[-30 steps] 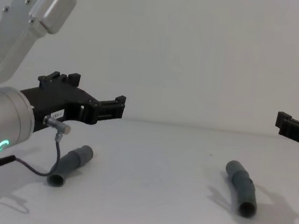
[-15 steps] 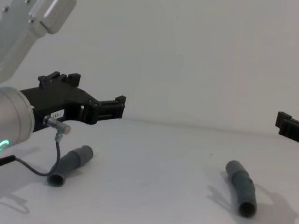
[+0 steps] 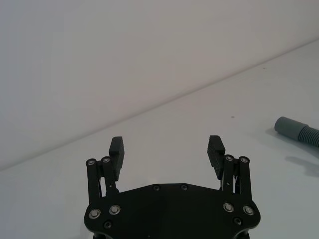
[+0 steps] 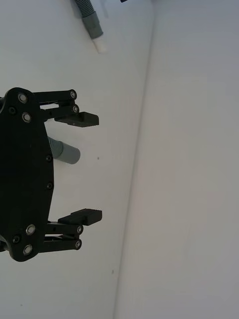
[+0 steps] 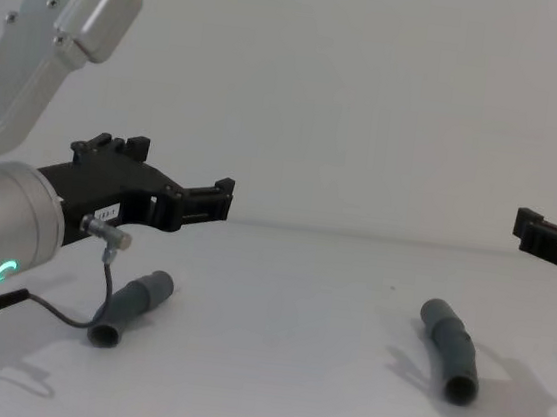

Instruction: Use both hands to pick up one end of the pipe from the table, align the ends, and insert them.

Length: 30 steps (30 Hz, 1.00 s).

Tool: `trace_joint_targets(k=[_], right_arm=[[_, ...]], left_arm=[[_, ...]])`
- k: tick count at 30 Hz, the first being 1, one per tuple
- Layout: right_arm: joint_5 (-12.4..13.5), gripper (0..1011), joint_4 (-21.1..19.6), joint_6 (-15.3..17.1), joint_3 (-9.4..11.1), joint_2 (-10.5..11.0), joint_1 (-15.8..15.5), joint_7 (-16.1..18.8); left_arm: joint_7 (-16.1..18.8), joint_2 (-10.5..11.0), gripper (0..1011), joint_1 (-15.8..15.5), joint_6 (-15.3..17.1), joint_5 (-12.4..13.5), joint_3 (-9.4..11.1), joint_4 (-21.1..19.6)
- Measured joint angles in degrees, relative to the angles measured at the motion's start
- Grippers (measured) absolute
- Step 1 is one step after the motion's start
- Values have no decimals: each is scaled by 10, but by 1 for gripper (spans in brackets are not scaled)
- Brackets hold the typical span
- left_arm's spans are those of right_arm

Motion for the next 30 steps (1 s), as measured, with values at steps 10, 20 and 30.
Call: trace_joint_targets(k=[10,20,30], right_arm=[[0,1000,0,0,0,0,0,0],[0,1000,0,0,0,0,0,0],[0,1000,0,0,0,0,0,0]], left_arm=[[0,0,1001,0,0,0,0,0],[3,-2,1001,7,21,-6,-7,-9],[26,-7,1001,31,98,-26,-27,-47]])
